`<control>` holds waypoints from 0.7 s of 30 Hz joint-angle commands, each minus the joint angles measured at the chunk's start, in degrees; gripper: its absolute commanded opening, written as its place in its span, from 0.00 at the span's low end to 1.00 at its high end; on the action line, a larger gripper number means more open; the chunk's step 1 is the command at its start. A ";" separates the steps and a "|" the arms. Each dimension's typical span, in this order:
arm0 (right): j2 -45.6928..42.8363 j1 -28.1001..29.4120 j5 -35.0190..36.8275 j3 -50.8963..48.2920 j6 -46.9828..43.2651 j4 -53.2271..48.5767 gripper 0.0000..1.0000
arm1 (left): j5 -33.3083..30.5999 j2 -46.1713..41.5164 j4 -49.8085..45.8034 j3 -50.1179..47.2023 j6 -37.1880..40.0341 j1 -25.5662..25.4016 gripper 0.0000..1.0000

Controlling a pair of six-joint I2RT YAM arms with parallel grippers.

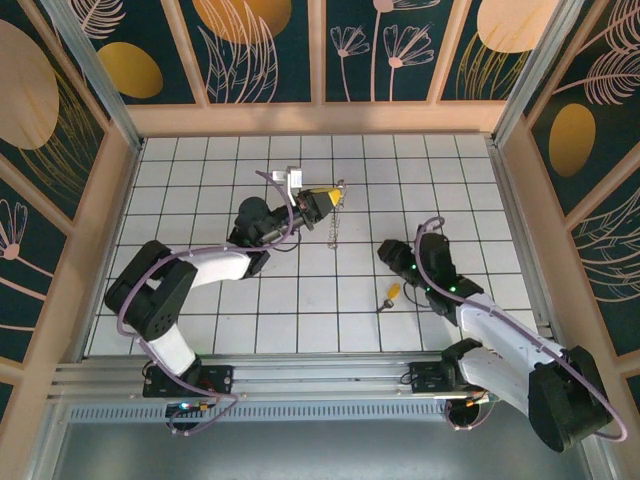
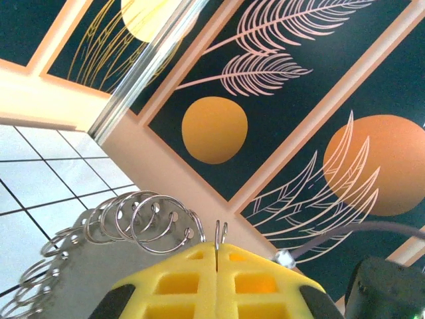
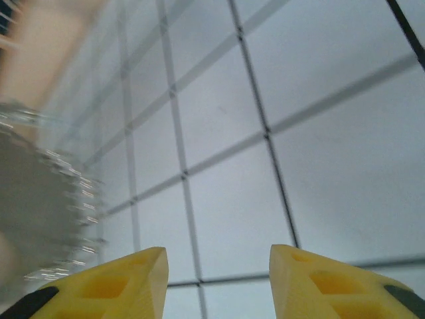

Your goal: Put the keys on the keyring

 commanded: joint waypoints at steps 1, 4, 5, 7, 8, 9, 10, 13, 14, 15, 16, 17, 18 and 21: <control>0.99 4.46 10.09 -1.44 4.89 -8.16 0.43 | -0.05 -3.29 0.06 -0.97 4.06 0.37 0.00; 2.16 8.10 13.91 -1.12 7.42 -10.09 0.42 | -0.08 -4.28 0.16 -1.93 4.61 0.44 0.00; 2.58 9.09 14.79 -0.83 8.01 -10.77 0.42 | -0.03 -4.42 0.06 -2.08 4.84 0.42 0.00; 4.04 11.06 16.66 0.19 9.12 -12.68 0.40 | -0.03 -4.68 0.34 -2.60 5.17 0.46 0.00; 4.67 11.83 17.34 0.65 9.61 -13.58 0.40 | 0.08 -4.72 0.39 -2.72 5.20 0.46 0.00; 5.66 12.83 18.29 1.17 10.21 -14.68 0.39 | 0.20 -4.73 0.75 -2.87 5.22 0.46 0.00; 6.47 13.67 19.11 1.65 10.97 -15.69 0.38 | 0.35 -4.73 0.85 -3.06 5.20 0.47 0.00; 8.21 16.11 21.70 2.62 12.95 -18.35 0.36 | 0.39 -4.65 1.28 -3.36 5.24 0.44 0.00; 8.64 16.73 22.24 2.95 13.45 -19.05 0.36 | 0.42 -4.64 1.59 -3.46 5.19 0.46 0.00; 9.13 17.42 22.96 3.22 13.97 -19.69 0.36 | 0.47 -4.64 1.76 -3.55 5.15 0.54 0.00; 9.40 17.96 23.52 3.44 14.49 -20.22 0.35 | 0.56 -4.64 2.05 -3.71 5.15 0.55 0.00; 9.65 18.25 23.79 3.59 14.72 -20.42 0.35 | 0.58 -4.64 2.26 -3.81 5.04 0.52 0.00; 10.00 18.55 24.06 3.73 14.94 -20.56 0.34 | 0.79 -4.64 2.48 -3.89 4.95 0.56 0.00; 11.04 18.84 24.68 3.93 15.40 -21.05 0.32 | 1.10 -4.55 2.97 -4.09 4.80 0.55 0.00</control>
